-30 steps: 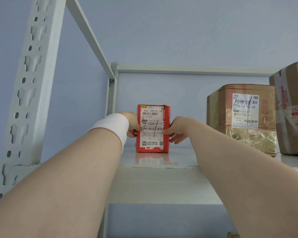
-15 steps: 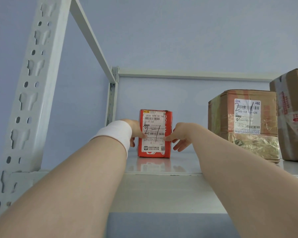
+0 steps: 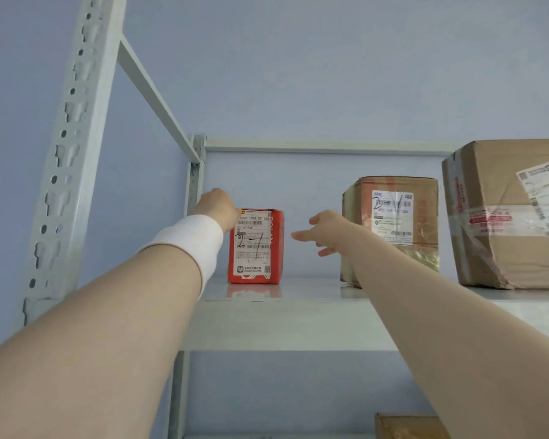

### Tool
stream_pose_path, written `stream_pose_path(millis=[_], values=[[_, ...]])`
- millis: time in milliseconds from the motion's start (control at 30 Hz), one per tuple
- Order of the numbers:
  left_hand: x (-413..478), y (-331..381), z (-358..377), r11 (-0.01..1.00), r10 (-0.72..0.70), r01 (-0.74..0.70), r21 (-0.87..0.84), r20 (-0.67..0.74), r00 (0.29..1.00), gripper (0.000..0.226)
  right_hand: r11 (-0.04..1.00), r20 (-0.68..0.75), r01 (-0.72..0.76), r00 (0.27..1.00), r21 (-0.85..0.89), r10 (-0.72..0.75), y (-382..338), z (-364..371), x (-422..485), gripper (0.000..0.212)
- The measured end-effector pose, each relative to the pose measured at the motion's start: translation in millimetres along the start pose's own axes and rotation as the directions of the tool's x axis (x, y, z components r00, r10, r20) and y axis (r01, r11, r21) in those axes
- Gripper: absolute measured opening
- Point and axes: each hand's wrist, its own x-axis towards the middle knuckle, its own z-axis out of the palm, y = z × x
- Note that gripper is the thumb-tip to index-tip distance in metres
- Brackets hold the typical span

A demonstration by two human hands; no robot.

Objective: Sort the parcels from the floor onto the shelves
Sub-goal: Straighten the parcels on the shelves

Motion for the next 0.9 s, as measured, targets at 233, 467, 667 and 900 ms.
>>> stream_pose_path(millis=[233, 467, 667, 900], values=[[-61.7, 80.8, 13.1, 1.0, 0.027, -0.027, 0.0, 0.038, 0.999, 0.026, 0.997, -0.015, 0.051, 0.999, -0.055, -0.052, 41.4, -69.5, -42.7, 0.057], [-99.1, 159.5, 52.8, 0.998, 0.053, -0.055, 0.006, 0.16, 0.986, 0.035, 1.0, -0.097, 0.008, 0.995, -0.03, -0.011, 106.8, -137.0, -69.5, 0.057], [-102.7, 191.4, 78.2, 0.994, 0.06, -0.04, -0.107, 0.199, 0.978, 0.048, 0.998, -0.102, -0.064, 0.993, 0.008, 0.064, 145.4, -180.0, -70.2, 0.066], [-84.2, 193.2, 96.9, 0.99, 0.079, -0.04, -0.134, 0.292, 0.953, 0.046, 0.995, -0.032, -0.082, 0.996, -0.052, 0.081, 158.0, -187.3, -50.8, 0.075]])
